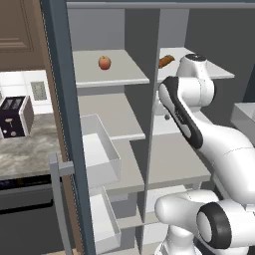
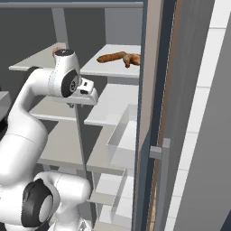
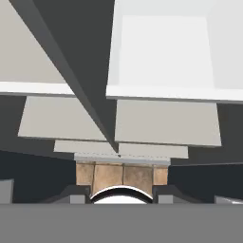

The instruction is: There's a chicken drumstick in the fridge that needs to be moved to the freezer for freezing. Pick up the chicken drumstick from the fridge, place it on any shelf in the freezer, and close the fridge and freezer doors when done.

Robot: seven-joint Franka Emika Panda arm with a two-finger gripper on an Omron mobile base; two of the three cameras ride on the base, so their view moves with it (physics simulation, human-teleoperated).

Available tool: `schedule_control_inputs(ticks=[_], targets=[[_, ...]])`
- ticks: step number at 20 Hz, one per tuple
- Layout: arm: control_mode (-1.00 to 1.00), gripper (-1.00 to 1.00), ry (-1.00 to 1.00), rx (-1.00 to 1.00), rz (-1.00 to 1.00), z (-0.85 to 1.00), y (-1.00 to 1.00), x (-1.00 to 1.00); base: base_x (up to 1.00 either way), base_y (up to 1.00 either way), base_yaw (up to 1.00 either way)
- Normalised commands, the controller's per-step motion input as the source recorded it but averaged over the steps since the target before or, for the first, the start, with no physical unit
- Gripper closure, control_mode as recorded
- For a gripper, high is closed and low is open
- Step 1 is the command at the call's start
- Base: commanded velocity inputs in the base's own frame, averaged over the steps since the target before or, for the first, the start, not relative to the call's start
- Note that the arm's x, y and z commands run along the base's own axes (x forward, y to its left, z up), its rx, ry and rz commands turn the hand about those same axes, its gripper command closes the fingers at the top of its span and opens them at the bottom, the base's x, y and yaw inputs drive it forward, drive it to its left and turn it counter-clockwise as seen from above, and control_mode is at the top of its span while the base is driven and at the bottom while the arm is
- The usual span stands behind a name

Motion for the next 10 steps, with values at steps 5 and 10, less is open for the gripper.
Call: schedule_control_inputs(ticks=[5, 10], targets=[[-1.00, -1.00, -0.02, -0.01, -0.02, 0.00, -0.04, -0.03, 0.00, 0.00, 0.00], [-1.00, -1.00, -0.09, -0.03, -0.17, 0.02, -0.43, -0.08, 0.00, 0.00, 0.00]])
